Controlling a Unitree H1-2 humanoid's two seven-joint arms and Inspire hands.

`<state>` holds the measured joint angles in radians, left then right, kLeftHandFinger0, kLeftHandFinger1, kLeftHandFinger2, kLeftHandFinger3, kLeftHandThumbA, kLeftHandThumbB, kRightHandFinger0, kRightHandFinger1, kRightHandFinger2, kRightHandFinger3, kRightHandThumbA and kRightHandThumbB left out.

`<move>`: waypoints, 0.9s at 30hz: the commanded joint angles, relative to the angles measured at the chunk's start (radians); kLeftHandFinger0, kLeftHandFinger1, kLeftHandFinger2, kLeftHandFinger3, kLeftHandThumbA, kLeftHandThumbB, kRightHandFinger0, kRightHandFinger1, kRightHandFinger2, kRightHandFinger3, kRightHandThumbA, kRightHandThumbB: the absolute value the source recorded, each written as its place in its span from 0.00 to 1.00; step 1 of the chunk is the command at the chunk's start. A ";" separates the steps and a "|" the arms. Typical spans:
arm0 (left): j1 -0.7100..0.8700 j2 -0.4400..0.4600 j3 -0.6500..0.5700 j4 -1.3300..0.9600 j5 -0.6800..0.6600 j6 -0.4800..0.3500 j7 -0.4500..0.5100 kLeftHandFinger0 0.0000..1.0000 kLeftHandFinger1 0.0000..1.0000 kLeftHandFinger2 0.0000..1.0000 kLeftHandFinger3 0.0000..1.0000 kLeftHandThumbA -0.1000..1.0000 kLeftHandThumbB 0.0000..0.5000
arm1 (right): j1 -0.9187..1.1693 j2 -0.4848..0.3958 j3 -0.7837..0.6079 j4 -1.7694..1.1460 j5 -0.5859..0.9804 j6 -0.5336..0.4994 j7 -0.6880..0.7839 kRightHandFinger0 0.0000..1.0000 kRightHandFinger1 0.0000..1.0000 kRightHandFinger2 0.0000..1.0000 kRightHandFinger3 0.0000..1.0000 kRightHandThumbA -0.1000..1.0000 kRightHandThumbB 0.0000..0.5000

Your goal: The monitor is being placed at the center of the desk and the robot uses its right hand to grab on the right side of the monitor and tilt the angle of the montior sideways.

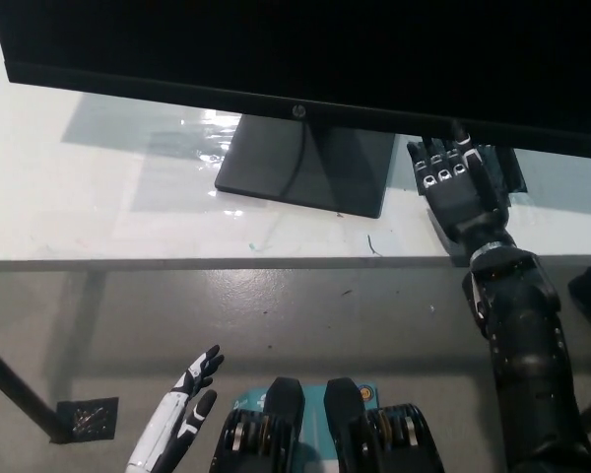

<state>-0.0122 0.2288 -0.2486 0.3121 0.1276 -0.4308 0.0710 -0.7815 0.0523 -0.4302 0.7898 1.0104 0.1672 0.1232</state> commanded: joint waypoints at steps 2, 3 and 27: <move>-0.004 0.017 -0.002 -0.018 0.003 -0.039 0.026 1.00 1.00 1.00 1.00 1.00 0.64 | -0.113 -0.028 -0.022 0.081 -0.046 -0.060 0.068 1.00 1.00 1.00 1.00 1.00 0.63; -0.004 0.016 -0.002 -0.018 0.004 -0.039 0.027 1.00 1.00 1.00 1.00 1.00 0.64 | -0.121 -0.031 -0.026 0.102 -0.050 -0.065 0.076 1.00 1.00 1.00 1.00 1.00 0.64; -0.011 0.018 -0.004 -0.022 -0.001 -0.039 0.030 1.00 1.00 1.00 1.00 1.00 0.62 | -0.366 -0.120 -0.115 0.445 -0.123 -0.163 0.163 1.00 1.00 1.00 1.00 1.00 0.65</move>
<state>-0.0126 0.2301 -0.2532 0.3122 0.1280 -0.4308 0.0771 -0.9979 -0.0424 -0.5263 1.2408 0.9053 0.0437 0.2892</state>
